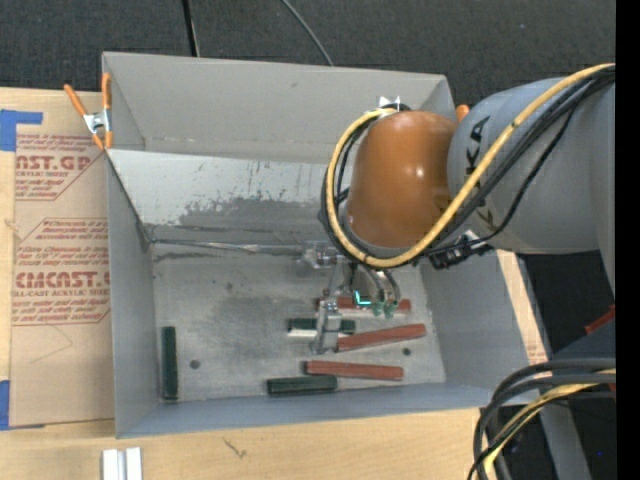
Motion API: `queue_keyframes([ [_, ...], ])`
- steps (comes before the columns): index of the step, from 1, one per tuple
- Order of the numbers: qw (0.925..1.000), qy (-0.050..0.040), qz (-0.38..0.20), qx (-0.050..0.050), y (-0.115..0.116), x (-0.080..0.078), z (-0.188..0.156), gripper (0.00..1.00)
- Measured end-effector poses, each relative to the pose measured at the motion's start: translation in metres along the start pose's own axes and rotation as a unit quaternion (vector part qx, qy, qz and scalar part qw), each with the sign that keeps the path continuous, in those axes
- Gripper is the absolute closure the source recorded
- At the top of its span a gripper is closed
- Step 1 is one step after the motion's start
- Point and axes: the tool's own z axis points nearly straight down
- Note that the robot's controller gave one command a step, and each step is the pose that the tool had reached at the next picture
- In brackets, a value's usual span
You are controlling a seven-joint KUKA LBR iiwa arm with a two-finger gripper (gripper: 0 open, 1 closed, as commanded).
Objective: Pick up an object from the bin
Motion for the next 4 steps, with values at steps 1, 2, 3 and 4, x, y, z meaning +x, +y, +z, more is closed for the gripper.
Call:
queue_keyframes([
  [1,1.0,-0.0038,0.0,0.0,0.0,-0.002,-0.004,0.0],
  [2,0.9995,-0.0073,-0.029,0.0,-0.059,-0.035,0.063,0.0],
  [3,0.9983,-0.0017,-0.058,0.0,-0.085,-0.021,0.109,0.0],
  [4,0.9996,-0.0041,-0.029,-0.001,-0.112,-0.051,0.106,0.0],
])
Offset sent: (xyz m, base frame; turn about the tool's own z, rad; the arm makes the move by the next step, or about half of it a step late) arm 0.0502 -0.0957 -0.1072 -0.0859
